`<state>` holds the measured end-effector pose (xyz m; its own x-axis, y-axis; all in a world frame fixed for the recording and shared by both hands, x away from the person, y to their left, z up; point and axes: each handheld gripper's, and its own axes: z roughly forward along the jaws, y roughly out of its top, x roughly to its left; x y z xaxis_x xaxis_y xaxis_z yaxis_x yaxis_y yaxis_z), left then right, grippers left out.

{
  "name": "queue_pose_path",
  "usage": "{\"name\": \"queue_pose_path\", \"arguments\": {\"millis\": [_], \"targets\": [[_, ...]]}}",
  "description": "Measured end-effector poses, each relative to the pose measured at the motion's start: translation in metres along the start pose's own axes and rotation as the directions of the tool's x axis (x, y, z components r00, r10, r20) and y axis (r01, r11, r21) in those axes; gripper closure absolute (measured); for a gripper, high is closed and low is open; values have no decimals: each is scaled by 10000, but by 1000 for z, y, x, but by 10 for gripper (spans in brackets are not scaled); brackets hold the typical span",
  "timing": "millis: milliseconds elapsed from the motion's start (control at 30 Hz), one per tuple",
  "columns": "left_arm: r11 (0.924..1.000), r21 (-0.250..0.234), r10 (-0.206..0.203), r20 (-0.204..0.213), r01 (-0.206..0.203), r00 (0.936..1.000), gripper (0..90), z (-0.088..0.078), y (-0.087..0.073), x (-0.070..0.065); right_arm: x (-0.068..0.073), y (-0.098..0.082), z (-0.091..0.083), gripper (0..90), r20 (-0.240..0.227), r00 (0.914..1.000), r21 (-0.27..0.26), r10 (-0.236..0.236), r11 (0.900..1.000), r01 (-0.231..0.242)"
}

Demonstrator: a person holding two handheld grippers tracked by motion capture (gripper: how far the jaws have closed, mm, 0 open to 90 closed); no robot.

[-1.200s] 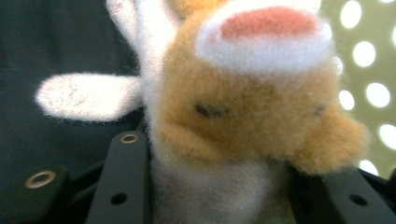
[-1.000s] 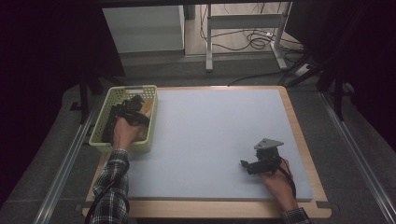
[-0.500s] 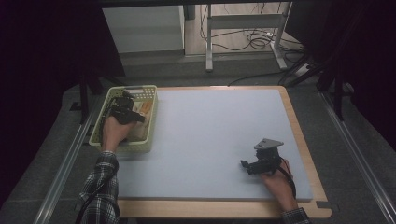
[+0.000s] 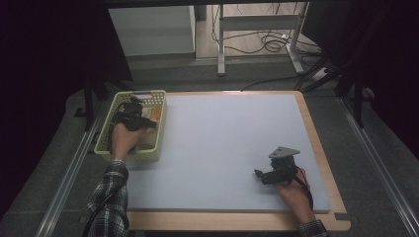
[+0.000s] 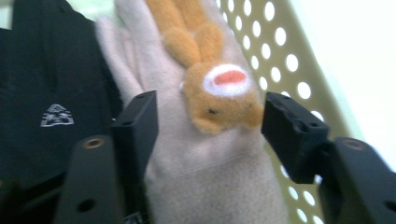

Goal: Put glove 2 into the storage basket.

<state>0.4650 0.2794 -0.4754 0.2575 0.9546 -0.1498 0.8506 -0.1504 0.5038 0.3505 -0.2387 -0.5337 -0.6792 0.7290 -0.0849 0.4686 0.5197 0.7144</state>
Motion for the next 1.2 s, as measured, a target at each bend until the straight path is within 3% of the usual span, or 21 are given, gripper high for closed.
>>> {"name": "queue_pose_path", "arguments": {"millis": [167, 400, 833, 1200], "targets": [[9991, -409, 102, -119, -107, 9999, 212, -6, -4, 3, 0, 0, 0, 47, 15, 10000, -4, -14, 10000, 14], [9931, -1166, 156, 60, -148, 9999, 110, -19, -10, 5, 0, 0, 0, 47, 30, 10000, -18, -37, 10000, 37], [9842, -1599, 774, 0, -764, 9970, 49, -37, -20, 1, 0, 0, 0, 47, 32, 10000, -18, -37, 10000, 37], [9732, -2006, 1197, 223, -1129, 9926, 31, -47, -30, -3, 0, 0, 0, 47, 33, 10000, -14, -36, 10000, 36]]}}
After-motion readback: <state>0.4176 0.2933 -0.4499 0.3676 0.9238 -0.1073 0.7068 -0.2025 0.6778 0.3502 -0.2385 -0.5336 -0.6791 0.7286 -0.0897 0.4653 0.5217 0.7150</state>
